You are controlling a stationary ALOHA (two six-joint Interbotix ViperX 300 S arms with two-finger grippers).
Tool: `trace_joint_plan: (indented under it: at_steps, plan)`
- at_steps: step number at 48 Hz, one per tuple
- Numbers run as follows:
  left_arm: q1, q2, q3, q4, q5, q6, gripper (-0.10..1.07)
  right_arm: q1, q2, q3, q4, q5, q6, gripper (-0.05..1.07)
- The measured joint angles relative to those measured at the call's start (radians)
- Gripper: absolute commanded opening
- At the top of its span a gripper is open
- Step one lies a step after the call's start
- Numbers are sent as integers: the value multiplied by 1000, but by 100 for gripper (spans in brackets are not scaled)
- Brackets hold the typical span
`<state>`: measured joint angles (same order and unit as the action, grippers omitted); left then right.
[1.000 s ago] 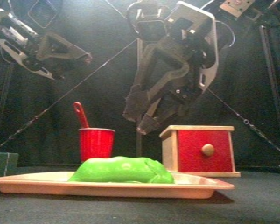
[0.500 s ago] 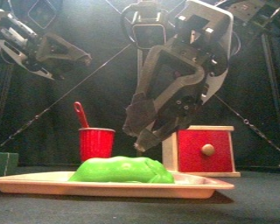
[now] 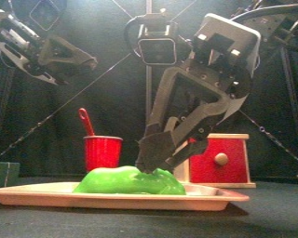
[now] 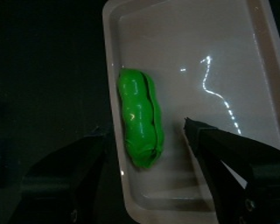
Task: Grab pea
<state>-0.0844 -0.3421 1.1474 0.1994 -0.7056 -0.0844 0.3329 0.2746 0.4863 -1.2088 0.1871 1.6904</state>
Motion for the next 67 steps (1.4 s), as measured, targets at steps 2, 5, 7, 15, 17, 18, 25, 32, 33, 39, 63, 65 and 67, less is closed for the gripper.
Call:
trace_joint_plan:
  at_steps: [2, 5, 7, 15, 17, 18, 25, 32, 33, 39, 63, 65, 67]
  plan:
    - [0, 0, 0, 0, 2, 0, 43, 0, 5, 0, 2, 0, 0, 93]
    - [0, 0, 0, 0, 0, 0, 43, -2, 12, -3, 2, 0, 0, 91]
    - [0, 0, -2, 0, 0, -2, 43, -2, 17, -6, 2, 0, 2, 90]
    - [0, 0, 0, 0, 0, -2, 43, -3, 26, -15, 2, -2, 0, 86]
    - [-2, 0, 0, 0, 0, -2, 43, -3, 28, -17, 2, 0, 0, 85]
    - [0, 0, 0, 0, 0, -2, 43, -3, 28, -17, 3, 0, 0, 85]
    - [0, 0, 0, 0, 0, -2, 43, -3, 34, -17, 3, -2, 0, 85]
    - [0, 0, 0, 0, 2, -2, 43, -3, 38, -17, 2, 0, 0, 85]
    - [0, 0, 0, -2, 0, 0, 43, -3, 38, -17, 2, -2, 2, 85]
    - [0, 0, 0, 0, 0, -2, 43, -3, 38, -17, 0, -2, 2, 82]
    - [0, 0, 0, -12, 0, -2, 43, -9, 37, -21, 9, 0, 0, 66]
    - [0, 0, 0, -12, 0, -2, 43, -9, 34, -23, 9, 0, 2, 66]
    - [0, 0, 0, -14, 0, -2, 43, -11, 26, -21, 8, 0, 2, 66]
